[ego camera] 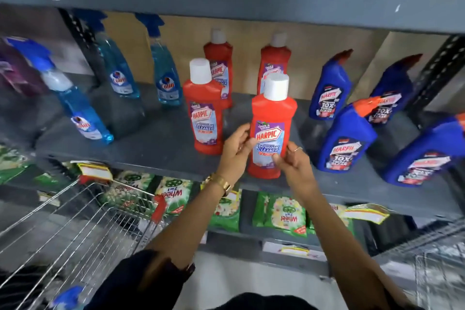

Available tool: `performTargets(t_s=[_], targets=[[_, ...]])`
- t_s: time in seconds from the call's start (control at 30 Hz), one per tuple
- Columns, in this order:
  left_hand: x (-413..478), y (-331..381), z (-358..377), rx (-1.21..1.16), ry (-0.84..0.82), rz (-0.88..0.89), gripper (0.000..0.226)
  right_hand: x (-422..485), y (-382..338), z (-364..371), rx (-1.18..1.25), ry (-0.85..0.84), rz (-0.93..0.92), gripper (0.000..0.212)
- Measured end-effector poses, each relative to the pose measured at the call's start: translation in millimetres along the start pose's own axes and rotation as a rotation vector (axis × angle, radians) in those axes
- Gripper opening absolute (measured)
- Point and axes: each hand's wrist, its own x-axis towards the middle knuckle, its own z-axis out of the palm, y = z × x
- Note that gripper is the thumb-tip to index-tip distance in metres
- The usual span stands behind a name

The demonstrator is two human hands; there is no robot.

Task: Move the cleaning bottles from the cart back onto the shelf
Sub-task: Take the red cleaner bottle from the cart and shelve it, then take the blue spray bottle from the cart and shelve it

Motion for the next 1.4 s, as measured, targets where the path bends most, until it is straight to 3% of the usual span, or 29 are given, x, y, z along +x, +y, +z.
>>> performTargets(t_s=[0.5,0.63,0.73,0.8,0.9,1.1,1.27,1.4], targets=[[43.4,-26.1,15.6,0.047,0.017,0.023,0.037,42.2,22.9,-23.4,-0.165,0.042,-0.041,0.036],[23.6,-24.3,10.0,0.086,0.035,0.020,0.048,17.2,20.7,-4.8,-0.131,0.201,-0.077,0.050],[-6.9,-27.6,-8.5,0.110,0.098,0.019,0.045,-17.6,26.1,18.6,-0.364,0.403,-0.205,0.051],[-30.6,-27.4,-28.5,0.133,0.127,0.027,0.038,-38.4,26.8,41.7,-0.491,0.412,-0.277,0.047],[-73.6,-26.1,-72.2,0.181,0.210,-0.021,0.030,-64.1,33.5,91.6,-0.604,0.166,-0.287,0.037],[-191.9,-52.2,-193.5,0.380,0.529,-0.205,0.025,-104.7,65.3,201.2,-0.625,-0.520,-0.206,0.030],[-315.8,-123.1,-273.7,0.454,0.719,-0.818,0.026,-125.6,98.1,297.5,-0.719,-0.890,-0.045,0.027],[-375.6,-177.4,-312.2,0.490,0.575,-1.174,0.036,-141.1,129.5,351.4,-1.033,-0.932,-0.085,0.031]])
